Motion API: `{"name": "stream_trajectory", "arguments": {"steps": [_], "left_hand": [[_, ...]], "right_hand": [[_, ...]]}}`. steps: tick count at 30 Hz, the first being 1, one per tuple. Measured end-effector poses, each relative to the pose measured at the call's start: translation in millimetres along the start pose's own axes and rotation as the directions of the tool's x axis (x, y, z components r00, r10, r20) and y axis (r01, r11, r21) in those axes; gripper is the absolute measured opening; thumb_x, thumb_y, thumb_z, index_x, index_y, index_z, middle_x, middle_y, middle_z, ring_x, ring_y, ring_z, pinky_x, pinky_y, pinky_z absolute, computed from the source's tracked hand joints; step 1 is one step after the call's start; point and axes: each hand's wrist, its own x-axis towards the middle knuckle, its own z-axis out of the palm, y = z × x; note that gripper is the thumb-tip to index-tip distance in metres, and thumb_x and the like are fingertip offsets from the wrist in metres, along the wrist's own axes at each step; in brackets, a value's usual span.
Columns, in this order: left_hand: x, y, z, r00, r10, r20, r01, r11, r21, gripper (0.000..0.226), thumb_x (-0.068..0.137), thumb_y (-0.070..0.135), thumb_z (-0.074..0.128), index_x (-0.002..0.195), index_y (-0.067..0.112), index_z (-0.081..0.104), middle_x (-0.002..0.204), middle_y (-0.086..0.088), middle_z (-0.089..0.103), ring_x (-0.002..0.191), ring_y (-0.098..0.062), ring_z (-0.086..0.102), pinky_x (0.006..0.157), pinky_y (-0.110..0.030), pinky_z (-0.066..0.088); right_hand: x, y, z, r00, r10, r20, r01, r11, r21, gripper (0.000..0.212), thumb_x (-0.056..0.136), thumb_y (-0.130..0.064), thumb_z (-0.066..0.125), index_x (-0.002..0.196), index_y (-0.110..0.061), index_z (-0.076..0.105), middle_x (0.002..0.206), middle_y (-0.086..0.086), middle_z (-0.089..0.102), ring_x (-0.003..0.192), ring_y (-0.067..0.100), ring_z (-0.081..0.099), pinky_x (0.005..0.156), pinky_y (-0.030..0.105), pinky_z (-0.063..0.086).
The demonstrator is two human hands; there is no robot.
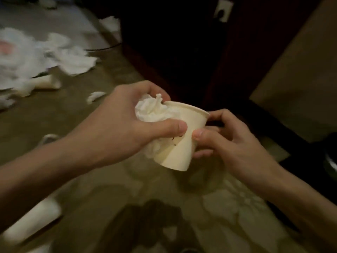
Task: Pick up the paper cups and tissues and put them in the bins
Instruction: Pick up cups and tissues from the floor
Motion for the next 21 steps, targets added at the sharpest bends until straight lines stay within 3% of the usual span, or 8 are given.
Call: {"name": "stream_trajectory", "arguments": {"steps": [3, 7, 11, 15, 18, 20, 21], "left_hand": [[51, 38, 69, 0.985, 0.167, 0.055, -0.165, 0.986, -0.033, 0.055, 0.052, 0.075, 0.070, 0.098, 0.045, 0.063, 0.093, 0.027, 0.066, 0.079, 0.006, 0.065, 0.054, -0.013, 0.050], [89, 90, 155, 0.935, 0.324, 0.147, -0.296, 0.937, -0.183, 0.043, 0.068, 0.066, 0.071, 0.104, 0.043, 0.061, 0.098, 0.030, 0.064, 0.080, 0.009, 0.066, 0.053, -0.012, 0.051], [114, 126, 240, 0.882, 0.409, 0.236, -0.331, 0.892, -0.309, 0.036, 0.078, 0.057, 0.072, 0.106, 0.039, 0.057, 0.097, 0.022, 0.063, 0.082, 0.010, 0.064, 0.054, -0.012, 0.051], [131, 137, 322, 0.783, 0.424, 0.455, -0.326, 0.903, -0.280, 0.034, 0.083, 0.054, 0.070, 0.107, 0.035, 0.056, 0.093, 0.016, 0.062, 0.081, 0.006, 0.060, 0.059, -0.011, 0.047], [134, 135, 374, 0.676, 0.367, 0.639, -0.338, 0.925, -0.173, 0.036, 0.087, 0.061, 0.061, 0.110, 0.034, 0.055, 0.098, 0.014, 0.062, 0.087, 0.000, 0.060, 0.071, -0.027, 0.053], [131, 130, 400, 0.581, 0.358, 0.731, -0.432, 0.897, -0.096, 0.034, 0.092, 0.063, 0.049, 0.106, 0.032, 0.054, 0.094, 0.013, 0.061, 0.090, -0.010, 0.061, 0.075, -0.037, 0.051], [129, 127, 410, 0.528, 0.352, 0.773, -0.517, 0.855, -0.037, 0.034, 0.095, 0.064, 0.040, 0.101, 0.032, 0.053, 0.089, 0.014, 0.058, 0.092, -0.014, 0.061, 0.077, -0.040, 0.046]], "right_hand": [[-16, 4, -73, 0.979, 0.039, -0.200, -0.024, 0.997, 0.080, 0.043, 0.078, -0.038, 0.065, 0.117, -0.023, 0.054, 0.101, -0.007, 0.073, 0.092, 0.015, 0.072, 0.068, 0.027, 0.058], [-48, 1, -149, 0.890, 0.026, -0.455, 0.029, 0.993, 0.113, 0.042, 0.085, -0.039, 0.067, 0.121, -0.020, 0.057, 0.102, 0.000, 0.075, 0.095, 0.020, 0.073, 0.077, 0.037, 0.058], [-84, 5, -215, 0.789, -0.027, -0.614, 0.026, 1.000, -0.010, 0.055, 0.082, -0.038, 0.066, 0.132, -0.021, 0.055, 0.118, -0.004, 0.070, 0.104, 0.013, 0.069, 0.077, 0.027, 0.059], [-107, 41, -263, 0.643, 0.107, -0.758, -0.161, 0.987, 0.003, 0.068, 0.075, -0.040, 0.068, 0.137, -0.018, 0.048, 0.121, -0.004, 0.067, 0.103, 0.010, 0.069, 0.082, 0.030, 0.059], [-122, 71, -290, 0.500, 0.188, -0.846, -0.393, 0.919, -0.028, 0.056, 0.083, -0.038, 0.072, 0.132, -0.016, 0.053, 0.114, -0.005, 0.070, 0.099, 0.013, 0.068, 0.086, 0.039, 0.057], [-133, 84, -301, 0.445, 0.128, -0.886, -0.565, 0.808, -0.167, 0.056, 0.082, -0.043, 0.074, 0.130, -0.018, 0.057, 0.104, -0.013, 0.069, 0.093, 0.005, 0.065, 0.077, 0.026, 0.055], [-137, 88, -304, 0.455, 0.096, -0.885, -0.628, 0.740, -0.242, 0.057, 0.081, -0.045, 0.075, 0.128, -0.018, 0.060, 0.101, -0.013, 0.070, 0.090, 0.003, 0.064, 0.073, 0.021, 0.051]]}}
